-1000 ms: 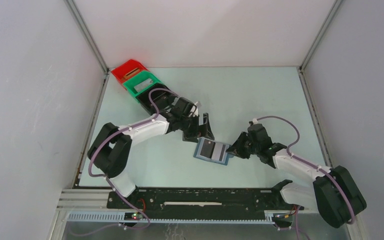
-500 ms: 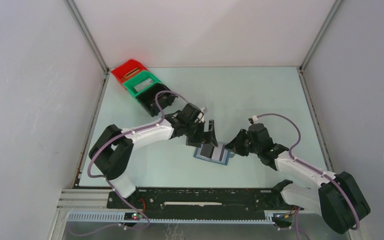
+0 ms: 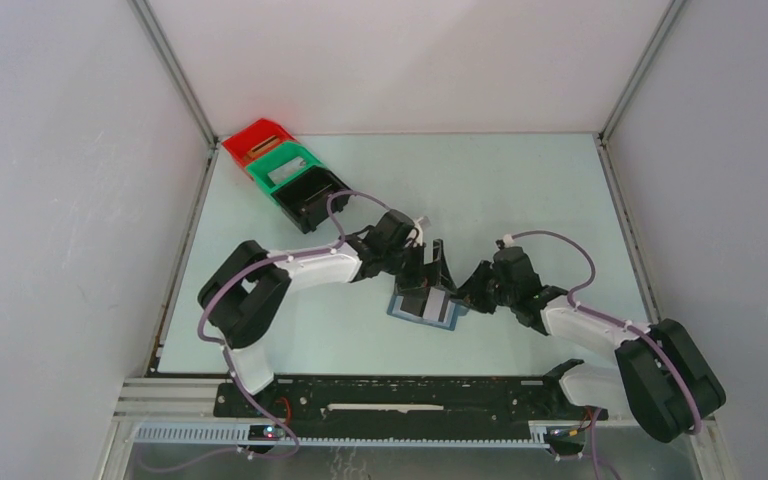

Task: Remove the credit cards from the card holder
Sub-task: Open the card holder at the center of the board.

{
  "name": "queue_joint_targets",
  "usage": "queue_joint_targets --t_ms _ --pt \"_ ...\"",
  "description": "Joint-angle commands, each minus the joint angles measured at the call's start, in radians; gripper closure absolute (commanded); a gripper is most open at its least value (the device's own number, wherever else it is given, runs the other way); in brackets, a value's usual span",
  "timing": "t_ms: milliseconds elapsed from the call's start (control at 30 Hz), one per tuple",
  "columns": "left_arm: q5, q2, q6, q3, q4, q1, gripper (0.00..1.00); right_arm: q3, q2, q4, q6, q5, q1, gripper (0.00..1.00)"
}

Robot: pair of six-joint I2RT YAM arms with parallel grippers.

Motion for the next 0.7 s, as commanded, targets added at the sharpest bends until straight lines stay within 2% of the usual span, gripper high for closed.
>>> queue_joint_targets --t_ms 0,233,667 --pt "0.036 0.025 -0.041 -0.014 0.082 0.0 0.03 -0.034 0.026 0.064 0.022 -0.001 -0.022 0.79" --pt "0.006 0.051 -0.044 -0.016 0.062 0.007 0.03 -0.062 0.086 0.11 0.021 -0.02 -0.037 0.8" --pt "-0.007 0.087 -0.038 -0.033 0.042 0.034 0.06 -0.079 0.068 0.093 0.018 -0.009 -0.042 0.81"
